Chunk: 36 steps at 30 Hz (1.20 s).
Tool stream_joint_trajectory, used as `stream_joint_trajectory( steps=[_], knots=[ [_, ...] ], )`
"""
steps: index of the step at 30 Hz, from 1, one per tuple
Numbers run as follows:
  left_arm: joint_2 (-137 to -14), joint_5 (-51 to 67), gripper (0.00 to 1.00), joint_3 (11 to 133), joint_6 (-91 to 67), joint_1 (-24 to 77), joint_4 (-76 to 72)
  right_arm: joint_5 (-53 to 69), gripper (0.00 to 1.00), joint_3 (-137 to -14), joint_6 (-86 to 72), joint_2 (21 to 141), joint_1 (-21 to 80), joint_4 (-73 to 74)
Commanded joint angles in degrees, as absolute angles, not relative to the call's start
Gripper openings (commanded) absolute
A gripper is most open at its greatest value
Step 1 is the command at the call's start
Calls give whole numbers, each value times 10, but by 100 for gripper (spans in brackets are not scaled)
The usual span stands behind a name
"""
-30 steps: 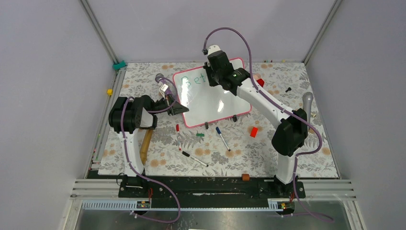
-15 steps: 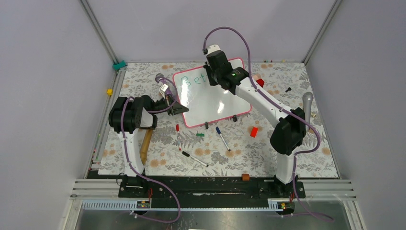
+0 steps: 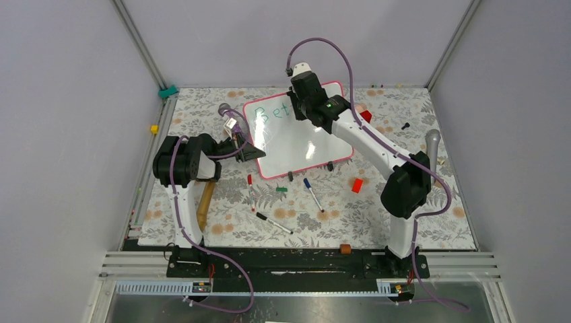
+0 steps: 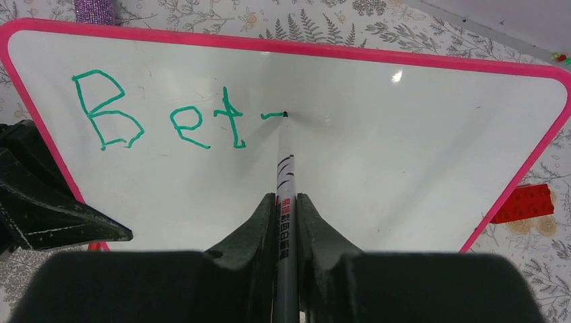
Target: Write a sentence on the whiteboard
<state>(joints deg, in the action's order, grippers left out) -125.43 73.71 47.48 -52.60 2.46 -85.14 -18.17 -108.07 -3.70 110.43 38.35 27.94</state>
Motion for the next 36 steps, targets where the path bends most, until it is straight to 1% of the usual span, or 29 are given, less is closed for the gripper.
stream_joint_trajectory(
  steps=[1,5,14,36],
  knots=[
    [-1264,745,0,465,-528,35,-841,-186,0,-1048,-34,1056,383,228],
    [-1263,745,0,465,-527,35,-841,-169,0,-1020,-37,1032,383,197],
    [-1263,744,0,464,-528,35,-841,-152,0,-1026,-38,1035,383,193],
    [-1265,745,0,466,-530,35,-841,-175,0,-1067,-46,1080,383,210]
  ],
)
